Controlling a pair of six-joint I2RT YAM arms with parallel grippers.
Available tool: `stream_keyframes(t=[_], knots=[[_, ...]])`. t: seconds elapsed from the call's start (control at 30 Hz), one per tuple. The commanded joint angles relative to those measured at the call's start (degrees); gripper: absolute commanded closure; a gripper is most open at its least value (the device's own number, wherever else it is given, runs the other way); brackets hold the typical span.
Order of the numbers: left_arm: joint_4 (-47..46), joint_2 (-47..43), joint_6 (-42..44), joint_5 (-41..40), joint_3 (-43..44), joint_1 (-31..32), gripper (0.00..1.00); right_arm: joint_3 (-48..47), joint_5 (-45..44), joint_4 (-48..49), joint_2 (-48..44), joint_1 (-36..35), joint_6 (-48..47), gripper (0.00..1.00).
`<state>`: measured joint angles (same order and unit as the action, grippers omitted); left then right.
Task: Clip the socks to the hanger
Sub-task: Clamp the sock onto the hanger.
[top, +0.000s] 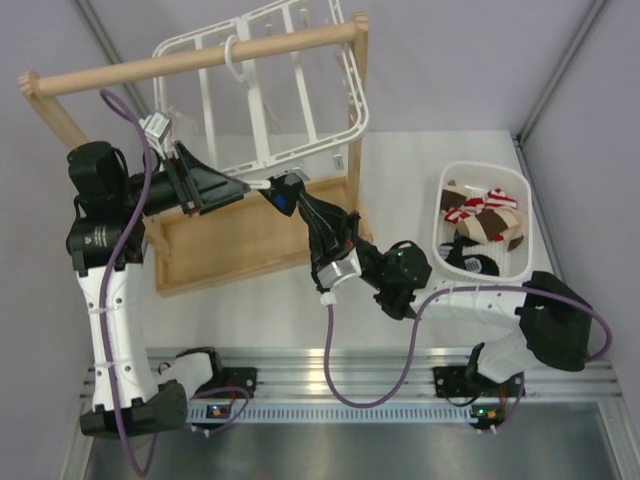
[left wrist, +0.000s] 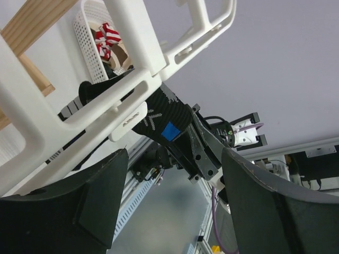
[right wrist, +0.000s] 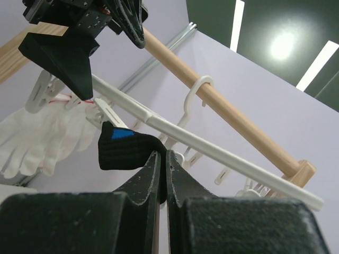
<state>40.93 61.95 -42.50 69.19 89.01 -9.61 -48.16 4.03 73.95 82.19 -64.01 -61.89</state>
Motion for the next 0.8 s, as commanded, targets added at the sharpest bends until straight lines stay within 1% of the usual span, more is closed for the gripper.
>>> stream_keyframes(t=[0.0,0.17,0.4,0.43,0.5,0.53,0.6,0.63,0.7,0.73,0.77], knots=[[-1.7,-1.4,0.0,0.4,-0.2,-0.1,0.23,-1.9,1.9,18.0,-0.3,-0.5,0.8,1.00],[-0.4,-2.1,1.2,0.4,-0.2,-0.5,0.21,-1.1,2.7,18.4,0.0,-0.5,0.6,1.00],[3.4,-4.3,5.1,-0.9,-0.3,-0.6,0.21,0.7,3.3,18.2,-0.2,-0.6,0.0,1.00],[3.6,-4.6,5.2,-1.2,-0.3,-0.7,0.21,1.6,3.6,18.2,-0.2,-0.6,-0.5,0.95],[4.2,-5.4,5.8,-1.8,-0.3,-0.6,0.20,3.0,4.4,18.5,-0.3,-0.8,-0.5,0.88],[4.5,-5.8,5.9,-2.0,-0.3,-0.7,0.20,3.5,4.6,18.6,-0.2,-0.9,-0.9,0.81],[5.0,-6.4,5.6,-2.3,-0.8,-0.6,0.20,4.6,4.8,18.9,0.2,-0.9,-1.4,0.73],[5.0,-6.7,5.4,-2.3,-0.9,-0.7,0.20,4.8,4.9,18.5,0.2,-1.0,-1.9,0.65],[4.7,-7.1,5.1,-2.6,-0.9,-0.6,0.20,5.9,5.2,18.6,0.2,-1.2,-2.4,0.56],[4.6,-7.1,5.1,-2.7,-0.6,-0.7,0.20,6.2,5.2,17.9,0.0,-1.3,-2.7,0.49],[4.5,-7.1,5.0,-2.9,-0.2,-0.6,0.20,6.7,5.1,17.8,-0.3,-1.3,-2.7,0.46]])
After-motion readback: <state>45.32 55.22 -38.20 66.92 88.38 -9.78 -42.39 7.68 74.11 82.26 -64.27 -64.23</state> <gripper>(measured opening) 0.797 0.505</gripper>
